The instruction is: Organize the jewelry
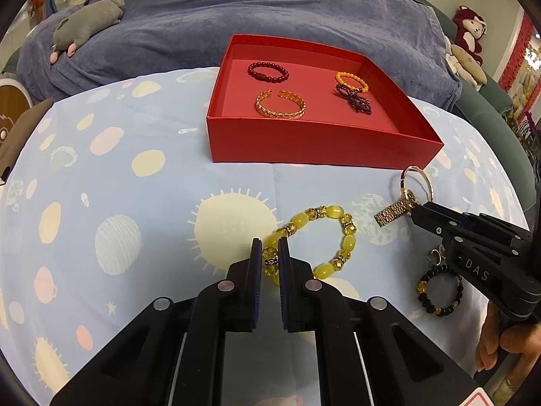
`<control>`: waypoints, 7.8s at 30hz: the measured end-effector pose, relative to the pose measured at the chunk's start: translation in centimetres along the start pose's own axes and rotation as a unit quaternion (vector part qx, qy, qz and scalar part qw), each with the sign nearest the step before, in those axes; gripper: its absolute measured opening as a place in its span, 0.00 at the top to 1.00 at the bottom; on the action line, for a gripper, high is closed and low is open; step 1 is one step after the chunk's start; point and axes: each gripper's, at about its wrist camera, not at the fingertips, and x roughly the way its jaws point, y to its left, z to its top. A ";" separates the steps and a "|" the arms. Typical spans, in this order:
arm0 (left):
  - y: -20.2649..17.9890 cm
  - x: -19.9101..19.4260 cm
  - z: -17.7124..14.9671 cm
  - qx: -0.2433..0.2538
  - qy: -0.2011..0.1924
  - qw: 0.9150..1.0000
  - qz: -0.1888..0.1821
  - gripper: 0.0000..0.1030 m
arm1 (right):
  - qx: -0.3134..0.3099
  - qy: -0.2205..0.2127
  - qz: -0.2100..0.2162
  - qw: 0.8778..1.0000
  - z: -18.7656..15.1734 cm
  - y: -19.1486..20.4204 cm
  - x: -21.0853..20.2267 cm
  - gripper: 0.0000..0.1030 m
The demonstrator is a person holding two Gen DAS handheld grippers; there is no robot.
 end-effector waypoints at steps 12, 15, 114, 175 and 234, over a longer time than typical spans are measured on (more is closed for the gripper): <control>0.0 0.0 -0.1 -0.006 0.007 1.000 -0.004 0.93 | 0.012 -0.011 -0.020 1.000 0.8 -0.7 0.6 0.36; 0.2 -0.1 -0.1 -0.012 0.008 1.000 -0.010 0.93 | 0.015 -0.005 -0.034 0.999 1.3 -0.9 1.8 0.36; 0.5 -4.6 -0.9 -0.031 -0.030 0.999 -0.009 0.63 | 0.010 -0.022 -0.018 1.000 -4.9 -1.8 -7.2 0.45; -11.2 4.0 1.8 0.106 -0.009 0.993 -0.059 0.81 | 0.057 0.019 -0.007 0.998 -7.1 -6.2 -6.0 0.95; -2.0 -4.9 1.1 0.002 -0.016 0.997 -0.075 0.81 | -0.003 -0.048 0.027 0.998 0.1 1.7 -8.9 0.93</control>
